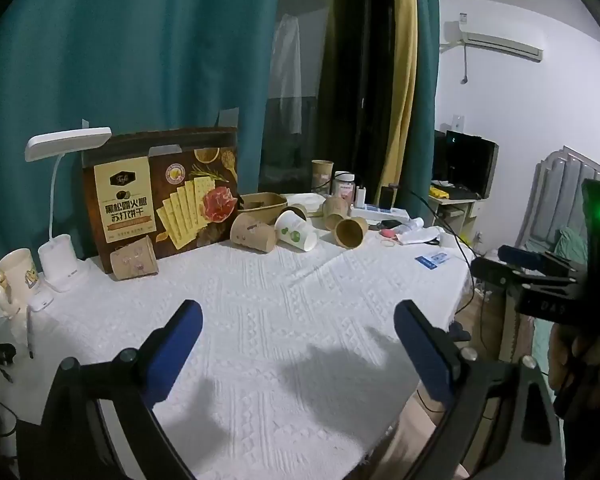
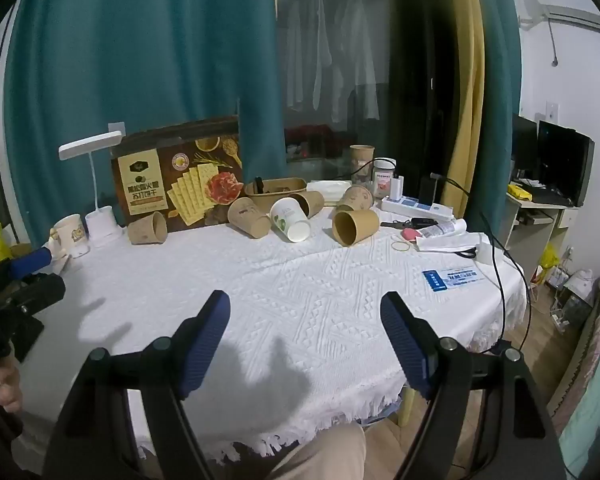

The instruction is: Flip cup upright

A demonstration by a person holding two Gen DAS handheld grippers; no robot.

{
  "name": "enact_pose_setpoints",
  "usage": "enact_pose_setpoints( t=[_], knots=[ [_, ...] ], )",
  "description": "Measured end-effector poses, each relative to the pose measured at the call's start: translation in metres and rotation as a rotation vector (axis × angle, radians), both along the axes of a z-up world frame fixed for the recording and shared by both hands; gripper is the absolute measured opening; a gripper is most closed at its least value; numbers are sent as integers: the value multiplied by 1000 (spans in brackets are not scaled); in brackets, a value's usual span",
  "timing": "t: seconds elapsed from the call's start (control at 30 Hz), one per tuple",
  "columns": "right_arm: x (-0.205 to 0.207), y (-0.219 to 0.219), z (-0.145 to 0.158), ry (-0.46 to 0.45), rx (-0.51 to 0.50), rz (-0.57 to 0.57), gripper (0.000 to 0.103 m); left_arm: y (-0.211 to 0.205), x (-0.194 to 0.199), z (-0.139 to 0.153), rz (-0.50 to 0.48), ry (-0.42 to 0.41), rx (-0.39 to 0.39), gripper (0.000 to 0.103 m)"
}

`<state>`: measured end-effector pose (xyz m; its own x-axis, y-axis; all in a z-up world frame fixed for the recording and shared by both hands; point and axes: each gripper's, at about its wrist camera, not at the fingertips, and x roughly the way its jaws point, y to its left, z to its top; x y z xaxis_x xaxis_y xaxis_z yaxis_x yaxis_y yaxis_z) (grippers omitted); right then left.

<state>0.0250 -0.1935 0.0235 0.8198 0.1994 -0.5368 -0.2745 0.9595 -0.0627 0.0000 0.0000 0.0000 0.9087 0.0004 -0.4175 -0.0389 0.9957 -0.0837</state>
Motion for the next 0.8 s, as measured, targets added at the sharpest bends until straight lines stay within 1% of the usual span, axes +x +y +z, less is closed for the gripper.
enact_pose_setpoints(
  t=[0.3,0.53,0.6,0.7,0.8],
  knots=[
    [-6,1,2,-11,-5,1,76,6,1,4,-2,-3,-3,97],
    [-1,2,0,-8,-5,-1,76,7,-1,6,-3,-12,0,97],
    [-7,1,3,-20,-2,2,76,7,-3,6,-5,-16,0,97],
    [-7,1,3,-19,-2,2,76,10,-4,13,-3,-19,-4,97],
    [-7,1,3,-22,-1,3,76,8,-4,12,-2,-20,-2,97]
  ],
)
